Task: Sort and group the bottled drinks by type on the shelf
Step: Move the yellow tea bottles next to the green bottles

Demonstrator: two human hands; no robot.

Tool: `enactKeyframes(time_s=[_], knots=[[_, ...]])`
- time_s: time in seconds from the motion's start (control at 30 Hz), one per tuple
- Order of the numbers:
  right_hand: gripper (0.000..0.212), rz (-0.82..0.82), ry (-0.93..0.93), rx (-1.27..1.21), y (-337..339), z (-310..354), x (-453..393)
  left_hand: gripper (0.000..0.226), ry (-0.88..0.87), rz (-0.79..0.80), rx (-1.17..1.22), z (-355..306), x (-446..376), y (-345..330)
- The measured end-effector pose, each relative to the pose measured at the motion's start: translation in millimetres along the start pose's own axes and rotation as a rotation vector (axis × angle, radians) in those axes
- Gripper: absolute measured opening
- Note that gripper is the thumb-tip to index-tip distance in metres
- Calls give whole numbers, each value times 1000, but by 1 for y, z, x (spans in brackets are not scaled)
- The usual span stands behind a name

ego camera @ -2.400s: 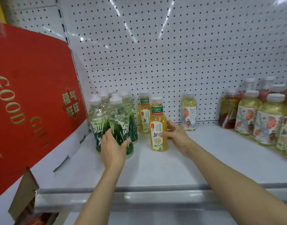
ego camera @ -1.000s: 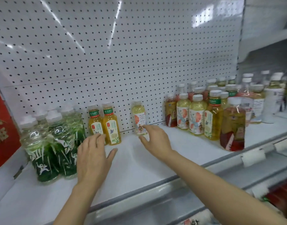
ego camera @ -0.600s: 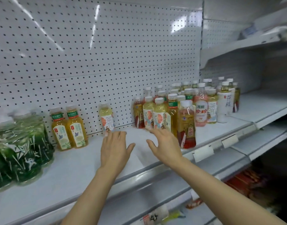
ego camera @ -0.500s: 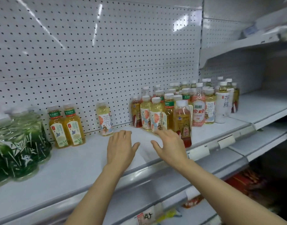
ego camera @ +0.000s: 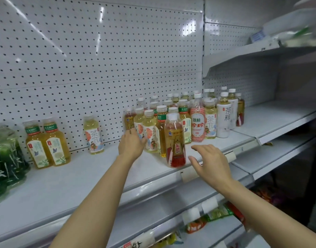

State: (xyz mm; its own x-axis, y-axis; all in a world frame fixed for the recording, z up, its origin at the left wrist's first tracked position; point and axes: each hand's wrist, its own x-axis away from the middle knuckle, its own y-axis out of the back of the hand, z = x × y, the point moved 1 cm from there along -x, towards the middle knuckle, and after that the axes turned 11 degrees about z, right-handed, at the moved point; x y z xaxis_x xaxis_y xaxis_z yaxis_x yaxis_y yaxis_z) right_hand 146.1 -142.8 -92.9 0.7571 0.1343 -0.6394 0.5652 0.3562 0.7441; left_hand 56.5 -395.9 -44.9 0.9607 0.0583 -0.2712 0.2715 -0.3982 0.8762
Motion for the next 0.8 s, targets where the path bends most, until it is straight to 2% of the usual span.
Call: enactKeyframes(time_s=[0.1,0.2,0.27,0.33,0.4,0.47,0.53,0.67,0.8], knots=[[32,-14,-62,33,-2,-19,-6,68,13,55,227,-13,-30,-3],[32,-10,-121,38,-6,-33,-7,90,-25,153,533,-2,-77,-22],[32,-8,-128,45,-8,-42,-9,103,-61,156,608,26,-123,-52],[32,-8,-140,52,-11,-49,-14,105,-57,154,649,25,-124,-53],[32,1,-165,35,-15,-53,-20,90,-75,149,714,5,-93,-32],[33,22,-183,8,-21,-53,-28,53,-79,166,733,0,-85,-30],[33,43,-164,-16,-26,-52,-37,33,-111,189,731,3,-86,-33],[34,95,-109,-136,-36,-50,-70,30,-120,135,780,6,-82,-35],[45,157,-82,-320,-49,-50,-116,41,-50,24,897,15,-70,-28]])
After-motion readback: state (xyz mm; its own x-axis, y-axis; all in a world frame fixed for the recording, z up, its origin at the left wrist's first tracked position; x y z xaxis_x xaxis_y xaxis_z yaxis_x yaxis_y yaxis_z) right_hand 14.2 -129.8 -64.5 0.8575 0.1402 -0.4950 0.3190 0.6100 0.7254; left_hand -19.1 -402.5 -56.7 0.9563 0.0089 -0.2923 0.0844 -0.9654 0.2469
